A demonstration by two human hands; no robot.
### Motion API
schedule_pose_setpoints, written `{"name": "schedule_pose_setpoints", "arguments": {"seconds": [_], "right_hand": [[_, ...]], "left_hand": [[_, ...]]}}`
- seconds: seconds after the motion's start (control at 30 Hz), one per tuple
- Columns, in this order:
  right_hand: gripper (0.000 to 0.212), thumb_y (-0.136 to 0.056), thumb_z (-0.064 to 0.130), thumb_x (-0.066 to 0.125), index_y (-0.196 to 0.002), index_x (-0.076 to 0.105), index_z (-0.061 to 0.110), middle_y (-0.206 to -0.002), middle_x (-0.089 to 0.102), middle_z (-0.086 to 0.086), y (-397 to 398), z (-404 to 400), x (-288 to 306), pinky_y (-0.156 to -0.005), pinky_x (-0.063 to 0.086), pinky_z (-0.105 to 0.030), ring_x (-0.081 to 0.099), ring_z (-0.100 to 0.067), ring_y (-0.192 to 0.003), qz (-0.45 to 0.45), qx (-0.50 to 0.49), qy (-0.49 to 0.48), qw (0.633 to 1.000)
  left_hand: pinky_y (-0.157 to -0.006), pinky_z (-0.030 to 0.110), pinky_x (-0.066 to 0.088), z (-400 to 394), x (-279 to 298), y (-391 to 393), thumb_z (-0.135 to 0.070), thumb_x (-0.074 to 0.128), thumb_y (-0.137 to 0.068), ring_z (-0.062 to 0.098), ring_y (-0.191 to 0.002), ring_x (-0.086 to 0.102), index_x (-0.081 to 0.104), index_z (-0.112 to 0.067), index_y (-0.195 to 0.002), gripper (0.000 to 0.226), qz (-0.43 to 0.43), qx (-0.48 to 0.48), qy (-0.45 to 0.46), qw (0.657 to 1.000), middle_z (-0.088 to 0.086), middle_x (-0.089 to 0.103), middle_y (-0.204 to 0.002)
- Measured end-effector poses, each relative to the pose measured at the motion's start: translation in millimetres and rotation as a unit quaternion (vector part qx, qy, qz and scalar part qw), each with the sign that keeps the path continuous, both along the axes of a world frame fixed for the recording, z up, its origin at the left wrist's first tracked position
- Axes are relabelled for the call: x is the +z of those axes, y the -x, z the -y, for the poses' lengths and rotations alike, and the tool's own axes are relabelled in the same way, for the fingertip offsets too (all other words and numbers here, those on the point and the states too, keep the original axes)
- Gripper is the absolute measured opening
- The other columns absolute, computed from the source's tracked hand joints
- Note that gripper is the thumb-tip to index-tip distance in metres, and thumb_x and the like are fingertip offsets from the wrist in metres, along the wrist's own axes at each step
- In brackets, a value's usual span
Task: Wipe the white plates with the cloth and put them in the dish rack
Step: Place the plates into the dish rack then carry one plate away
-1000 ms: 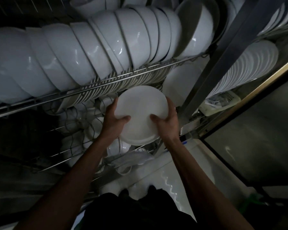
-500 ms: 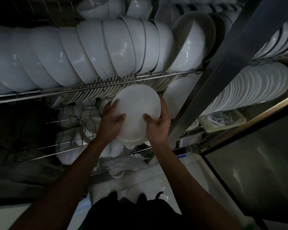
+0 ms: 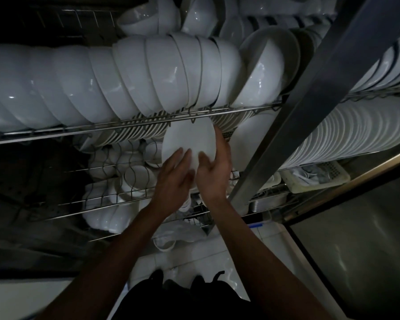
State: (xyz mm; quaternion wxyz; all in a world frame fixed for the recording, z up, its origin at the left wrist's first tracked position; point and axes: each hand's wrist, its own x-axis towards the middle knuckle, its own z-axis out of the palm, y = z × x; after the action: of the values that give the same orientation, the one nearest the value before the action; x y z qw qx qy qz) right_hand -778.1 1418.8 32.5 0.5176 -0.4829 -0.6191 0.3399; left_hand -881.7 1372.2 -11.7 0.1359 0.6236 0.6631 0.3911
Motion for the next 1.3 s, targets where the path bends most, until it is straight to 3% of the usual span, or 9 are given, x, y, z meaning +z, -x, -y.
{"name": "schedule_pose_setpoints", "arguments": {"seconds": [0.17, 0.43, 0.67, 0.83, 1.0, 1.13, 1.3], "right_hand": [[0.068, -0.091, -0.004, 0.058, -0.152, 0.042, 0.022, -0.146, 0.047, -0.004, -4, -2, 1, -0.111, 0.044, -0.043, 0.045, -0.017, -0.135, -0.003, -0.017, 0.016, 1.000], [0.067, -0.092, -0.009, 0.053, -0.152, 0.044, 0.021, -0.146, 0.046, -0.008, -12, -13, 0, -0.111, 0.044, -0.044, 0.047, -0.020, -0.135, 0.024, -0.019, -0.025, 0.999], [0.070, -0.092, -0.004, 0.051, -0.153, 0.039, 0.027, -0.150, 0.045, -0.003, -17, -23, -7, -0.111, 0.044, -0.045, 0.043, -0.017, -0.138, 0.012, -0.072, 0.017, 0.997], [0.077, -0.091, -0.006, 0.050, -0.155, 0.034, 0.033, -0.156, 0.038, -0.004, -20, -32, -7, -0.114, 0.041, -0.042, 0.039, -0.020, -0.141, 0.081, -0.040, 0.002, 0.996], [0.076, -0.089, -0.006, 0.052, -0.155, 0.036, 0.028, -0.154, 0.040, -0.002, -28, -41, -10, -0.117, 0.037, -0.042, 0.038, -0.017, -0.143, 0.083, -0.035, -0.014, 0.996], [0.080, -0.089, -0.005, 0.052, -0.155, 0.032, 0.036, -0.154, 0.037, 0.004, -29, -46, -10, -0.117, 0.036, -0.046, 0.036, -0.016, -0.144, 0.099, -0.041, -0.002, 0.994], [0.075, -0.094, 0.001, 0.057, -0.157, 0.028, 0.027, -0.157, 0.033, -0.002, -30, -41, -17, -0.117, 0.036, -0.048, 0.031, -0.021, -0.147, 0.109, -0.048, 0.026, 0.993]], "left_hand": [[-0.113, 0.059, 0.034, -4, 4, -3, -0.017, 0.053, -0.096, 0.042, -0.144, 0.035, 0.043, 0.005, -0.145, 0.055, -0.003, -0.032, 0.027, 0.999, 0.028, 0.034, -0.155], [-0.125, 0.049, 0.013, -22, -3, -11, -0.001, 0.046, -0.103, 0.028, -0.155, 0.003, 0.010, -0.009, -0.155, 0.064, 0.059, -0.093, 0.071, 0.991, 0.016, 0.004, -0.166], [-0.125, 0.052, 0.011, -42, -15, -14, -0.015, 0.042, -0.107, 0.029, -0.155, -0.002, 0.007, -0.024, -0.156, 0.060, 0.075, -0.107, 0.115, 0.985, 0.007, 0.002, -0.168], [-0.124, 0.053, 0.016, -46, -22, -13, -0.016, 0.044, -0.105, 0.027, -0.155, 0.001, 0.005, -0.024, -0.156, 0.064, 0.107, -0.126, 0.127, 0.978, 0.008, 0.001, -0.168], [-0.123, 0.056, 0.017, -53, -24, -18, -0.026, 0.044, -0.101, 0.027, -0.155, -0.004, 0.004, -0.031, -0.155, 0.068, 0.142, -0.125, 0.139, 0.972, 0.001, -0.006, -0.168], [-0.125, 0.053, 0.015, -56, -27, -21, -0.036, 0.041, -0.097, 0.023, -0.155, -0.006, 0.003, -0.034, -0.156, 0.070, 0.133, -0.119, 0.132, 0.975, -0.003, -0.007, -0.168], [-0.124, 0.053, 0.016, -58, -36, -13, -0.013, 0.049, -0.104, 0.020, -0.155, -0.007, -0.002, -0.039, -0.154, 0.075, 0.112, -0.116, 0.147, 0.976, -0.007, -0.008, -0.168]]}}
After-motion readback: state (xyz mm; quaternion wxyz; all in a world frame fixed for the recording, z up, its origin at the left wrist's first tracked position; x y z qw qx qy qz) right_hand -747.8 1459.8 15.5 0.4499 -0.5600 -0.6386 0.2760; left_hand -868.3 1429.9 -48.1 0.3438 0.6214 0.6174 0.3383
